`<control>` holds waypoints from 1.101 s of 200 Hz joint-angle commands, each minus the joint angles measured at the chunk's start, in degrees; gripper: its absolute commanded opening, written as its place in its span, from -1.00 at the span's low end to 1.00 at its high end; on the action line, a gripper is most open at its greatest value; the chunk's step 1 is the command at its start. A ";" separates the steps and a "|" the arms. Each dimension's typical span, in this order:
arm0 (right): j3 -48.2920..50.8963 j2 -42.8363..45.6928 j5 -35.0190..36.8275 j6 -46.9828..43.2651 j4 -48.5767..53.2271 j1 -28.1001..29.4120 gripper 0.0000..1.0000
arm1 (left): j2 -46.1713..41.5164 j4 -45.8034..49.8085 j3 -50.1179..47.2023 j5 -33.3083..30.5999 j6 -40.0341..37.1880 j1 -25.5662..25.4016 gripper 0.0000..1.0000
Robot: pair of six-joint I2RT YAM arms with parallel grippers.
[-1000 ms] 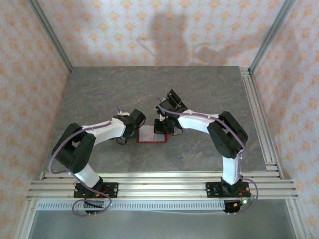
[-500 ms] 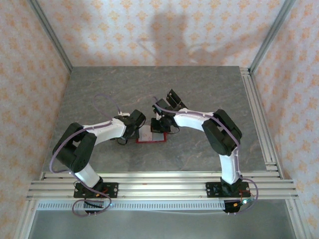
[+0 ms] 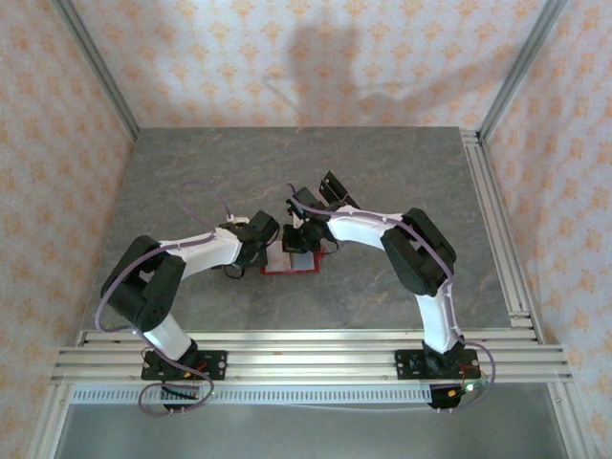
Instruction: Put the credit cards into the card holder
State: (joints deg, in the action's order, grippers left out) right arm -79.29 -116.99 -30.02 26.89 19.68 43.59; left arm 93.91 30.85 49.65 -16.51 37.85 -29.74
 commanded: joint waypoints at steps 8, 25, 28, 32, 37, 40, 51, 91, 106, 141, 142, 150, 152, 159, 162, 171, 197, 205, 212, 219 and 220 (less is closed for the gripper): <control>1.76 5.83 3.41 -1.41 2.51 0.38 -1.00 | 0.68 -0.33 -0.78 0.57 0.04 -0.09 0.95; 3.07 6.97 4.47 -1.66 2.82 0.35 -1.00 | 0.76 -0.29 -0.78 0.48 0.04 -0.06 0.96; 3.29 6.97 4.59 -1.79 2.89 0.35 -1.00 | 0.76 -0.34 -0.77 0.50 0.04 -0.06 0.96; 3.41 7.11 4.66 -1.79 2.91 0.34 -1.00 | 0.79 -0.34 -0.74 0.43 0.04 -0.08 0.96; 3.64 6.97 4.76 -1.85 2.91 0.35 -1.00 | 0.77 -0.35 -0.78 0.45 0.04 -0.06 0.96; 3.69 6.94 4.79 -1.85 2.93 0.35 -1.00 | 0.82 -0.35 -0.79 0.43 0.04 -0.06 0.95; 3.92 6.51 4.80 -1.94 3.00 0.33 -1.00 | 0.91 -0.41 -0.87 0.45 0.04 -0.06 0.95; 4.20 4.45 4.43 -1.93 2.51 0.34 -1.00 | 1.01 -0.35 -0.91 0.35 -0.05 -0.06 0.95; 4.12 3.60 4.01 -1.88 2.30 0.34 -1.00 | 0.90 -0.35 -0.89 0.28 -0.05 -0.06 0.95; 3.98 2.35 2.17 -1.67 1.77 0.35 -1.00 | 0.96 -0.69 -1.18 0.39 -0.10 -0.06 0.95; 3.97 2.32 2.12 -1.67 1.77 0.35 -1.00 | 0.98 -0.70 -1.20 0.41 -0.12 -0.06 0.96; 4.10 2.17 1.84 -1.59 1.80 0.31 -1.00 | 0.97 -0.72 -1.26 0.48 -0.18 -0.06 0.95; 4.08 2.17 1.75 -1.58 1.77 0.34 -1.00 | 0.96 -0.75 -1.23 0.46 -0.15 -0.06 0.95; 4.20 2.03 1.49 -1.57 1.70 0.41 -1.00 | 1.00 -0.82 -1.24 0.52 -0.14 -0.06 0.96; 4.29 2.07 1.39 -1.50 1.63 0.40 -1.00 | 0.95 -0.81 -1.30 0.52 -0.14 -0.06 0.95; 4.41 2.03 1.13 -1.34 1.51 0.44 -1.00 | 0.99 -0.97 -1.39 0.54 -0.14 -0.06 0.95; 4.49 2.16 0.54 -1.25 1.54 0.92 -1.00 | 0.96 -1.22 -1.57 0.68 -0.14 -0.06 0.96; 4.42 1.99 0.50 -1.23 1.68 1.12 -1.00 | 0.93 -1.25 -1.64 0.73 -0.14 -0.13 0.96; 4.32 1.95 0.36 -1.30 1.72 1.31 -1.00 | 1.07 -1.39 -1.58 0.77 -0.14 -0.06 0.96; 4.17 1.69 0.24 -1.23 1.77 1.53 -1.00 | 1.02 -1.40 -1.72 0.79 -0.14 -0.06 0.96; 4.15 1.68 0.23 -1.23 1.77 1.56 -1.00 | 1.02 -1.40 -1.73 0.79 -0.14 -0.06 0.95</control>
State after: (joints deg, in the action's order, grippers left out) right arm -75.35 -114.06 -28.82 25.67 21.23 44.14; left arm 93.91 30.28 49.39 -16.51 37.85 -29.74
